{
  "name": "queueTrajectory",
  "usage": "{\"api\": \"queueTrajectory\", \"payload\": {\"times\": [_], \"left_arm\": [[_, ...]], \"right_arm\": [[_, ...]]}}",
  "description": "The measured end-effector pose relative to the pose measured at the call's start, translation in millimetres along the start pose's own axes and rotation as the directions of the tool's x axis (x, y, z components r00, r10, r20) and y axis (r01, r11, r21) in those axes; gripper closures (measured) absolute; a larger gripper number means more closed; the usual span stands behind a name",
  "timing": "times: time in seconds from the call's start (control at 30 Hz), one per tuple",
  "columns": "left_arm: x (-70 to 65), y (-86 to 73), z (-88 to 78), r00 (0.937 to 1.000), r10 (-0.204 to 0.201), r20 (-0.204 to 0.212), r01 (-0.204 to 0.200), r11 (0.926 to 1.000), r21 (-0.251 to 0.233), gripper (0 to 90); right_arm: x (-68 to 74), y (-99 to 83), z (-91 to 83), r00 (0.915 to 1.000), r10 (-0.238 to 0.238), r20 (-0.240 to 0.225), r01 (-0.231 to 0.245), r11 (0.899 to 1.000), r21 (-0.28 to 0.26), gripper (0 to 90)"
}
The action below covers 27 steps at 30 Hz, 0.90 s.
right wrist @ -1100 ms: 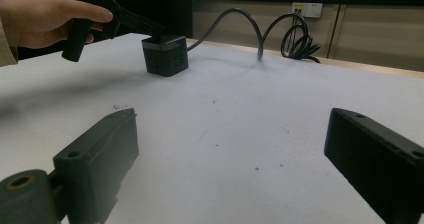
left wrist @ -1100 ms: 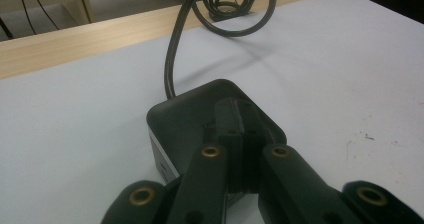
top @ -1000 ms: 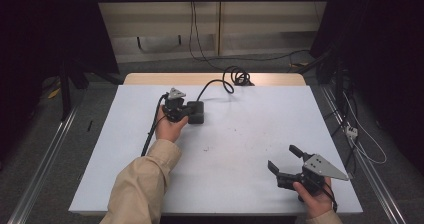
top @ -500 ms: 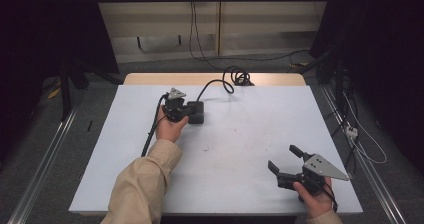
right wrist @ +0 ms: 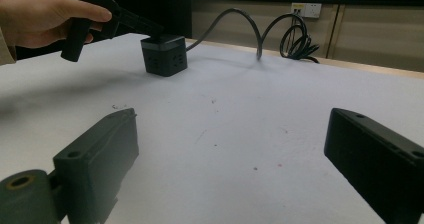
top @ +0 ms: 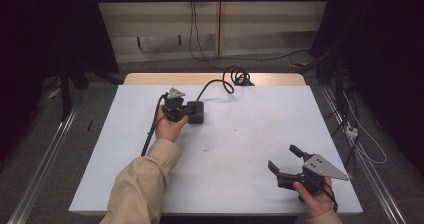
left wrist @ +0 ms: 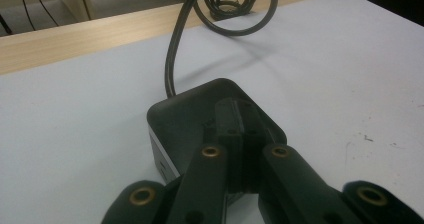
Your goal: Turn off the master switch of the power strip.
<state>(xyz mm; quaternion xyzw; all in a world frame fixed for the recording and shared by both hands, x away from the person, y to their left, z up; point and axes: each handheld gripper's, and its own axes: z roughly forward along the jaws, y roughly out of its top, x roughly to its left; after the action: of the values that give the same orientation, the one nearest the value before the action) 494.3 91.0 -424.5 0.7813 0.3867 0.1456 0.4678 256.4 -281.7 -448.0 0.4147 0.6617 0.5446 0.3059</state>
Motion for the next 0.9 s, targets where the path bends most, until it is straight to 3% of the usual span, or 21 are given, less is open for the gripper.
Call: {"api": "queueTrajectory", "payload": {"times": [0.43, 0.5, 0.63, 0.9], "left_arm": [[0.7, 2.3, -1.7, 0.9992, -0.038, 0.010, 0.038, 0.9993, -0.006, 90.0], [-1.7, 3.6, -1.3, 0.9999, -0.014, -0.003, 0.014, 0.9999, -0.002, 90.0], [-4.9, 3.5, -0.6, 0.9998, -0.022, -0.003, 0.022, 0.9998, 0.000, 90.0], [-5.7, 6.0, -5.9, 0.9988, -0.045, 0.020, 0.045, 0.9990, -0.005, 90.0]], "right_arm": [[-0.5, 0.2, 0.3, 1.0000, 0.002, 0.002, -0.002, 1.000, -0.003, 6.8], [-0.1, 0.3, 0.6, 1.0000, 0.003, 0.000, -0.003, 1.000, -0.003, 6.8], [0.1, 0.4, 0.2, 1.0000, 0.000, -0.002, 0.000, 1.000, -0.001, 6.8], [-0.5, 0.5, 0.2, 1.0000, 0.003, 0.002, -0.003, 1.000, -0.005, 6.8]]}}
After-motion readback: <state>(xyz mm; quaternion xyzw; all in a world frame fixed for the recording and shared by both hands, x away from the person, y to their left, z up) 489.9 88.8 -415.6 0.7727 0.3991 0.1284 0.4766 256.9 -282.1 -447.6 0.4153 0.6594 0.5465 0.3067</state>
